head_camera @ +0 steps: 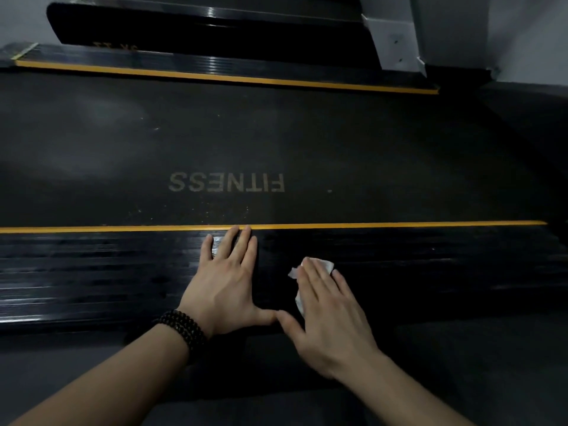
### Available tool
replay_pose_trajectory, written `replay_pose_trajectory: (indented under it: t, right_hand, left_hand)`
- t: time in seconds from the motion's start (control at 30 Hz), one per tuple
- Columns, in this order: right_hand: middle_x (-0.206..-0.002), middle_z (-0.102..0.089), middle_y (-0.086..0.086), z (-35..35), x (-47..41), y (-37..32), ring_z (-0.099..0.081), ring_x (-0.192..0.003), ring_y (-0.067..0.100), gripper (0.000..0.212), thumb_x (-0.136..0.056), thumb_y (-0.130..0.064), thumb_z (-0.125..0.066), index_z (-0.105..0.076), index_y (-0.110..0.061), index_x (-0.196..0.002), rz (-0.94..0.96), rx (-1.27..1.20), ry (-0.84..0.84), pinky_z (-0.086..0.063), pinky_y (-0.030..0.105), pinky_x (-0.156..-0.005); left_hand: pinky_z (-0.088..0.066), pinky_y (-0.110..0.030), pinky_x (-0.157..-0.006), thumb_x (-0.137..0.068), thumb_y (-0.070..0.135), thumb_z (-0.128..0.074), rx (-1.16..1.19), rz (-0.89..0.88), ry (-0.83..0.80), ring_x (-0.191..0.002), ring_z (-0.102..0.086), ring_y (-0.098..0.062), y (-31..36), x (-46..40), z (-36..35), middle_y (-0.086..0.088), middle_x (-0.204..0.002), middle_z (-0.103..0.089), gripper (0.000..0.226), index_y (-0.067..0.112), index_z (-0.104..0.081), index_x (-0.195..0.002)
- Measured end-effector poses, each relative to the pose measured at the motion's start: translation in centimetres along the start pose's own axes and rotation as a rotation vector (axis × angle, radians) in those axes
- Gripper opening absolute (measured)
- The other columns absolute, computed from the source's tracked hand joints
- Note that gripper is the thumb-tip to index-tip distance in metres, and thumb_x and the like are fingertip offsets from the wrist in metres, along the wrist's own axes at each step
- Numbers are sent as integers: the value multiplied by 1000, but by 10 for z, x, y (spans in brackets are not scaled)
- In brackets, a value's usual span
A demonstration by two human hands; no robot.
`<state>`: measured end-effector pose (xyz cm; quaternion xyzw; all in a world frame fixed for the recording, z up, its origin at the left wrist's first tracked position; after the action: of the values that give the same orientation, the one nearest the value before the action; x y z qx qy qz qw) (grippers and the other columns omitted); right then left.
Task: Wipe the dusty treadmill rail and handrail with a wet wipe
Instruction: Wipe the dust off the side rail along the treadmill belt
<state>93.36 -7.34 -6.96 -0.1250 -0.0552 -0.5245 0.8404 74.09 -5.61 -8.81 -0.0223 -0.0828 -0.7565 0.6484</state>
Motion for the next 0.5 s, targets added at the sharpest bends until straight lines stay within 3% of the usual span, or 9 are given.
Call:
replay_pose_trajectory:
  t: [0.2,0.37,0.5]
  right_hand:
    - [-167,8,2,9,-49,24,13,-152,12,88,-93,-70,-13,1,-13,-159,-139,-6,55,5,38,-124]
    - [-167,8,-1,1,-16,27,14,-151,9,99,-80,-74,2,0,-16,-160,-62,46,46,7,35,-123]
    - [-168,3,1,9,-28,45,8,-152,11,106,-75,-76,5,-4,-13,-159,-222,1,114,8,34,-123]
  left_hand:
    - [7,-57,-123,-57,104,-28,-30,15,-25,-153,21,-23,0,-1,1,-5,-169,15,144,10,3,-161]
    - [7,-57,-123,-58,105,-28,-15,8,-5,-154,19,-24,0,0,1,-6,-169,12,144,9,0,-161]
    - [7,-57,-123,-56,105,-28,-17,6,-7,-154,18,-24,0,-1,1,-6,-169,11,144,10,-1,-161]
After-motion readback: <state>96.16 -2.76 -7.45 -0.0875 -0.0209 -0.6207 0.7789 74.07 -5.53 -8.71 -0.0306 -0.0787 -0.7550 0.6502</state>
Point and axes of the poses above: each hand's wrist, its own x-axis away from the middle knuckle, its own z-axis out of the back of the hand, y = z × x, the point moved 2 cm from there along -x, towards the middle knuckle
